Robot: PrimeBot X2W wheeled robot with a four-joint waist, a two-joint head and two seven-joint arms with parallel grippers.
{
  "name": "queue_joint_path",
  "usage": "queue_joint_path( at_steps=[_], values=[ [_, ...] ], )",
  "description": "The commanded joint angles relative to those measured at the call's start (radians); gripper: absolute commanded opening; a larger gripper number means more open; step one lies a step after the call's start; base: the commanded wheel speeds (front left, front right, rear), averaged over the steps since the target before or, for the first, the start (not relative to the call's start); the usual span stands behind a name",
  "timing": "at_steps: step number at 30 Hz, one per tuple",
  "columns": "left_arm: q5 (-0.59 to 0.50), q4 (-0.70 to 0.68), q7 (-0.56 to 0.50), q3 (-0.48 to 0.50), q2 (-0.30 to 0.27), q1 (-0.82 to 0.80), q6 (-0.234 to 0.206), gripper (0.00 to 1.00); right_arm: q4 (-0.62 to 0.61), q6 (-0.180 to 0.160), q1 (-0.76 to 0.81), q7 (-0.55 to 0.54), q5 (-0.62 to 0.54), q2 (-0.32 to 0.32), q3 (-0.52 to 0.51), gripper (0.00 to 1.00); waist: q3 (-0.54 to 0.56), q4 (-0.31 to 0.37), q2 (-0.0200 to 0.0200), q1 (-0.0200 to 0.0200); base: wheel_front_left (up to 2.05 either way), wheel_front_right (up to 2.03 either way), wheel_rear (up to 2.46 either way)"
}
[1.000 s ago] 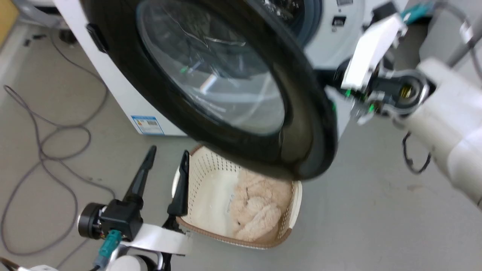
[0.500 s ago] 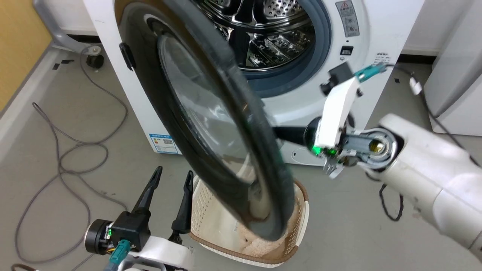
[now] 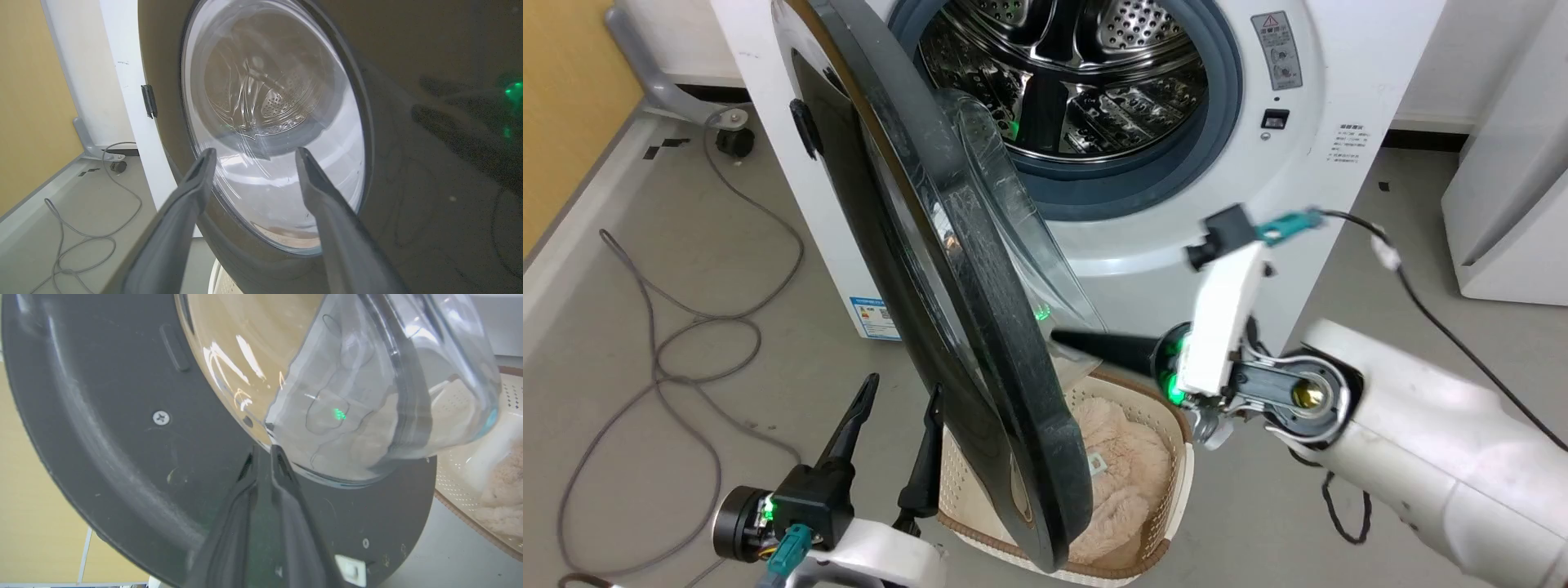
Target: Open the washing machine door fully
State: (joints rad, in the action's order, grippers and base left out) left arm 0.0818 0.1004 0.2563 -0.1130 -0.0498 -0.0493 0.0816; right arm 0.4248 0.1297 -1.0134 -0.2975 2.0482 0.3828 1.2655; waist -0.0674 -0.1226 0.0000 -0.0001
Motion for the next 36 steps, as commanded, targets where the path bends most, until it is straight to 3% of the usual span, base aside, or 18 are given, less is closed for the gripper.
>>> queue_joint_path(
  at_steps=[1,6,7,11,15,18,19,22,23,28,30,31,32,33,34,36],
  values=[
    [0.001,0.002,0.006,0.003,-0.002,0.016,-0.006,1.0,-0.012,0.001,0.038,0.053,0.0,0.017,-0.016,1.0,0.001,0.004,0.0,0.0001,0.0,0.0,0.0],
    [0.003,0.007,0.006,0.011,-0.002,0.031,-0.012,1.0,-0.039,0.001,0.139,0.315,-0.013,0.07,-0.083,1.0,0.014,0.021,0.0,0.0001,0.0,0.0,0.0],
    [0.003,0.007,0.006,0.011,-0.002,0.031,-0.012,1.0,-0.039,0.001,0.139,0.315,-0.013,0.07,-0.083,1.0,0.014,0.021,0.0,0.0001,0.0,0.0,0.0],
    [0.01,0.016,0.006,0.022,-0.003,0.043,-0.018,1.0,-0.084,0.001,0.26,0.5,-0.015,0.124,-0.123,1.0,0.025,0.038,0.0,0.0001,0.0,0.0,0.0],
    [0.015,0.026,0.006,0.035,-0.007,0.045,-0.021,1.0,-0.125,0.001,0.389,0.555,-0.013,0.178,-0.195,1.0,0.035,0.047,0.0,0.0001,0.0,0.0,0.0],
    [0.016,0.034,0.006,0.043,-0.012,0.048,-0.022,1.0,-0.082,0.001,0.502,0.558,-0.078,0.188,-0.354,1.0,0.044,0.055,0.0,0.0001,0.0,0.0,0.0],
    [0.016,0.038,0.006,0.047,-0.013,0.053,-0.025,1.0,-0.026,0.001,0.585,0.559,-0.177,0.166,-0.48,1.0,0.052,0.06,0.0,0.0001,0.0,0.0,0.0],
    [0.017,0.043,0.006,0.055,-0.013,0.063,-0.031,1.0,0.048,0.001,0.7,0.559,-0.375,0.103,-0.687,1.0,0.062,0.069,0.0,0.0001,0.0,0.0,0.0],
    [0.017,0.043,0.006,0.055,-0.013,0.063,-0.031,1.0,0.048,0.001,0.7,0.559,-0.375,0.103,-0.687,1.0,0.062,0.069,0.0,0.0001,0.0,0.0,0.0],
    [0.018,0.053,0.006,0.06,-0.013,0.075,-0.036,1.0,0.072,0.001,0.847,0.559,-0.825,-0.028,-1.024,1.0,0.074,0.077,0.0,0.0001,0.0,0.0,0.0],
    [0.019,0.058,0.006,0.06,-0.013,0.076,-0.035,1.0,0.032,0.001,0.896,0.559,-1.03,-0.093,-1.162,1.0,0.077,0.079,0.0,0.0001,0.0,0.0,0.0],
    [0.02,0.06,0.006,0.063,-0.013,0.077,-0.037,1.0,-0.081,0.001,0.96,0.559,-1.374,-0.191,-1.33,1.0,0.078,0.084,0.0,0.0001,0.0,0.0,0.0],
    [0.021,0.06,0.006,0.064,-0.013,0.077,-0.038,1.0,-0.129,0.001,0.978,0.559,-1.482,-0.231,-1.372,1.0,0.078,0.085,0.0,0.0001,0.0,0.0,0.0],
    [0.021,0.062,0.006,0.065,-0.014,0.076,-0.038,1.0,-0.229,0.001,1.011,0.559,-1.666,-0.289,-1.42,1.0,0.077,0.085,0.0,0.0001,0.0,0.0,0.0],
    [0.021,0.062,0.006,0.065,-0.014,0.076,-0.038,1.0,-0.229,0.001,1.011,0.559,-1.666,-0.289,-1.42,1.0,0.077,0.085,0.0,0.0001,0.0,0.0,0.0],
    [0.021,0.065,0.006,0.065,-0.015,0.073,-0.038,1.0,-0.322,0.001,1.037,0.552,-1.794,-0.319,-1.434,1.0,0.075,0.084,0.0,0.0001,0.0,0.0,0.0]
  ],
)
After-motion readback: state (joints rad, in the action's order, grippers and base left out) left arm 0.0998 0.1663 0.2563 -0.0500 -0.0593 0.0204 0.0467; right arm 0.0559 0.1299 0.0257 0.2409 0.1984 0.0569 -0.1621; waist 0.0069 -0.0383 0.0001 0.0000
